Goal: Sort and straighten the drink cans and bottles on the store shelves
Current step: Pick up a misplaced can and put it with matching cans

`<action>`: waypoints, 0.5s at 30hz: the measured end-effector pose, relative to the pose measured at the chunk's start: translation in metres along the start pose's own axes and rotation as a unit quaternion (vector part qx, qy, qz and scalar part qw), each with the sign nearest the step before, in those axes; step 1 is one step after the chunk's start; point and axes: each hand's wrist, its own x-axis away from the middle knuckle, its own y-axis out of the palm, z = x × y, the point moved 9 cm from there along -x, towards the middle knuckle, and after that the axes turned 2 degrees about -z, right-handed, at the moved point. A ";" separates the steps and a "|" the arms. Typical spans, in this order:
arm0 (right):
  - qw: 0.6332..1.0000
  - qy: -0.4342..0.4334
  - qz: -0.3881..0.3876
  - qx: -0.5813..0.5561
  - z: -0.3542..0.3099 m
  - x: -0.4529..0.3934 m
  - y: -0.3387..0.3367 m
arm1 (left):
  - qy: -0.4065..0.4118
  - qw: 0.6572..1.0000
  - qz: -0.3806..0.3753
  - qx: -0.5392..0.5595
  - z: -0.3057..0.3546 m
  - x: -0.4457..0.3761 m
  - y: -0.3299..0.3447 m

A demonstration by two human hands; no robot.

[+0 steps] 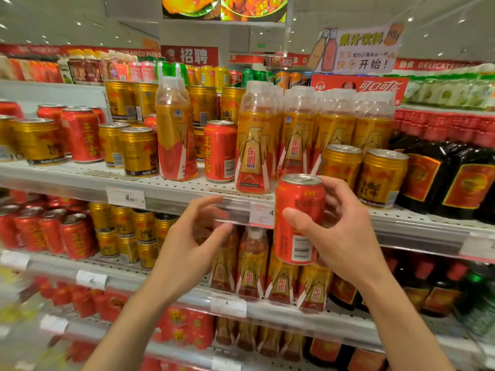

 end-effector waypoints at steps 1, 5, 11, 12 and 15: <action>1.000 0.013 -0.006 -0.008 0.006 0.007 0.008 | -0.017 1.000 -0.001 0.009 -0.010 0.007 -0.004; 0.997 0.068 -0.005 -0.026 0.031 0.031 0.040 | -0.076 0.996 0.003 0.037 -0.055 0.031 -0.025; 0.990 0.136 0.036 -0.017 0.057 0.063 0.097 | -0.112 0.992 -0.024 0.059 -0.113 0.042 -0.068; 0.987 0.149 0.050 -0.015 0.060 0.069 0.108 | -0.116 0.991 -0.032 0.063 -0.123 0.042 -0.079; 0.979 0.182 0.093 -0.019 0.064 0.083 0.144 | -0.128 0.988 -0.054 0.072 -0.152 0.041 -0.115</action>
